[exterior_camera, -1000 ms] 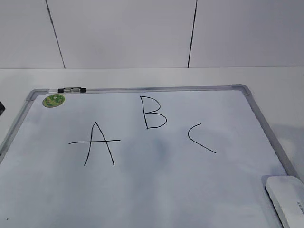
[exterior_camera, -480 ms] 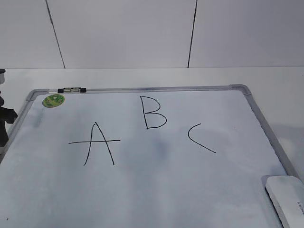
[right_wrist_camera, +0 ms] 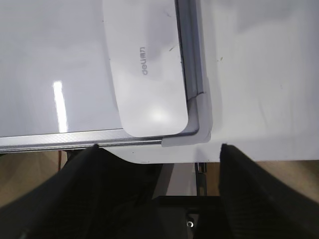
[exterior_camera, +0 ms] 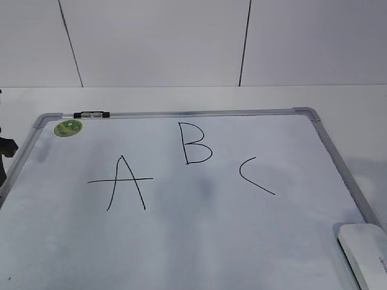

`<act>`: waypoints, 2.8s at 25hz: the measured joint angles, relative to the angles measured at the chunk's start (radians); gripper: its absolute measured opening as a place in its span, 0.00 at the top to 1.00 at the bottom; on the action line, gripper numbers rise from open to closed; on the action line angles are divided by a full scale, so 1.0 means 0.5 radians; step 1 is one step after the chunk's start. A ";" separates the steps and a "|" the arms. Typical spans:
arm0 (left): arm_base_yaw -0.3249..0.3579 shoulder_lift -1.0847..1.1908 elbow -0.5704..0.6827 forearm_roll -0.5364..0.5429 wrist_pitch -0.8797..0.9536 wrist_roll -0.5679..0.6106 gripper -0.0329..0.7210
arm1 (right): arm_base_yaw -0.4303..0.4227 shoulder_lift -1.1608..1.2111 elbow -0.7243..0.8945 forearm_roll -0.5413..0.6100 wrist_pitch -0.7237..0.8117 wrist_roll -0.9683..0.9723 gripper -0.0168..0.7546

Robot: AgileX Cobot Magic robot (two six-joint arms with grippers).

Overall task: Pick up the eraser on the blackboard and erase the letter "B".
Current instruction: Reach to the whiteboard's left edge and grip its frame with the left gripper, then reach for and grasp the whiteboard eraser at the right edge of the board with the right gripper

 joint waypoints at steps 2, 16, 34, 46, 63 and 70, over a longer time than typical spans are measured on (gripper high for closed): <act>0.000 0.000 0.000 0.000 -0.001 0.000 0.64 | 0.000 0.000 0.000 0.000 -0.004 0.000 0.22; 0.000 0.096 -0.005 -0.039 -0.001 0.038 0.64 | 0.000 0.000 0.000 0.000 -0.019 0.000 0.22; 0.000 0.110 -0.014 -0.080 0.002 0.039 0.90 | 0.000 0.000 0.000 0.000 -0.010 0.000 0.22; 0.000 0.110 -0.014 -0.084 0.006 0.031 0.90 | 0.000 0.166 0.000 0.006 -0.102 0.106 0.20; 0.000 0.110 -0.014 -0.091 0.009 0.031 0.90 | 0.173 0.848 -0.004 -0.040 -0.548 -0.016 0.19; 0.000 0.110 -0.014 -0.091 0.014 0.031 0.90 | 0.314 1.086 -0.006 -0.100 -0.717 0.026 0.19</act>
